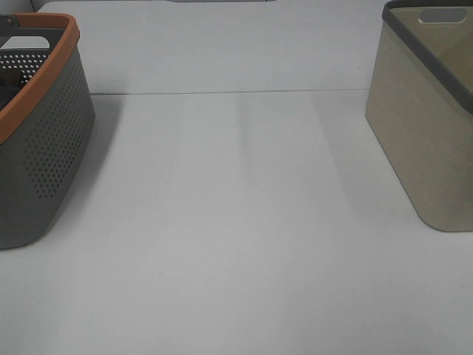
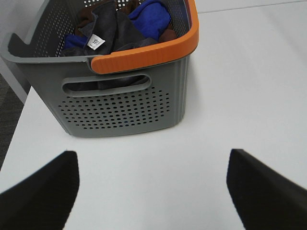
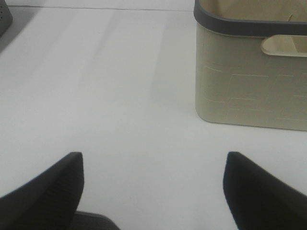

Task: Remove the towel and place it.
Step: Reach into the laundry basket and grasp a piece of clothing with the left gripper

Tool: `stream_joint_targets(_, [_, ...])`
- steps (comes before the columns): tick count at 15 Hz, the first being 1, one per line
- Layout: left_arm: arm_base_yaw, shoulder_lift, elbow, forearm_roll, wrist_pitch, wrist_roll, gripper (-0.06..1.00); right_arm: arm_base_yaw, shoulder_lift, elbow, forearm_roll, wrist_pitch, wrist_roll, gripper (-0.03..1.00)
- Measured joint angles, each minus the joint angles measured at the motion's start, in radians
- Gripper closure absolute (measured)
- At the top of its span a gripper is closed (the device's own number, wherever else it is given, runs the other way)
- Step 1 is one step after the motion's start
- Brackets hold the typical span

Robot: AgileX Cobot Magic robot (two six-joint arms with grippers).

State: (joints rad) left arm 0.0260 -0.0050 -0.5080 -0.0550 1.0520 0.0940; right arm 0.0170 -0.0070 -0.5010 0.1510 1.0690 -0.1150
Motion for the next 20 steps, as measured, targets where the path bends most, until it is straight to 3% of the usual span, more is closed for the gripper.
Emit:
stream_joint_targets(8, [0.000,0.000,-0.003,0.000,-0.009,0.000,0.16,0.000,0.000,0.000,0.000,0.000,0.000,0.21])
stream_joint_targets(10, [0.000,0.035,-0.012,0.001,-0.149,-0.032,0.20,0.000,0.000,0.000,0.000,0.000,0.000,0.21])
stream_joint_targets(12, [0.000,0.127,-0.014,0.008,-0.375,-0.100,0.22,0.000,0.000,0.000,0.000,0.000,0.000,0.21])
stream_joint_targets(15, [0.000,0.352,-0.048,0.061,-0.617,-0.197,0.22,0.000,0.000,0.000,0.000,0.000,0.000,0.21])
stream_joint_targets(18, [0.000,0.629,-0.213,0.143,-0.652,-0.217,0.22,0.000,0.000,0.000,0.000,0.000,0.000,0.21])
stream_joint_targets(20, [0.005,0.822,-0.364,0.194,-0.572,-0.229,0.22,0.000,0.000,0.000,0.000,0.000,0.000,0.21])
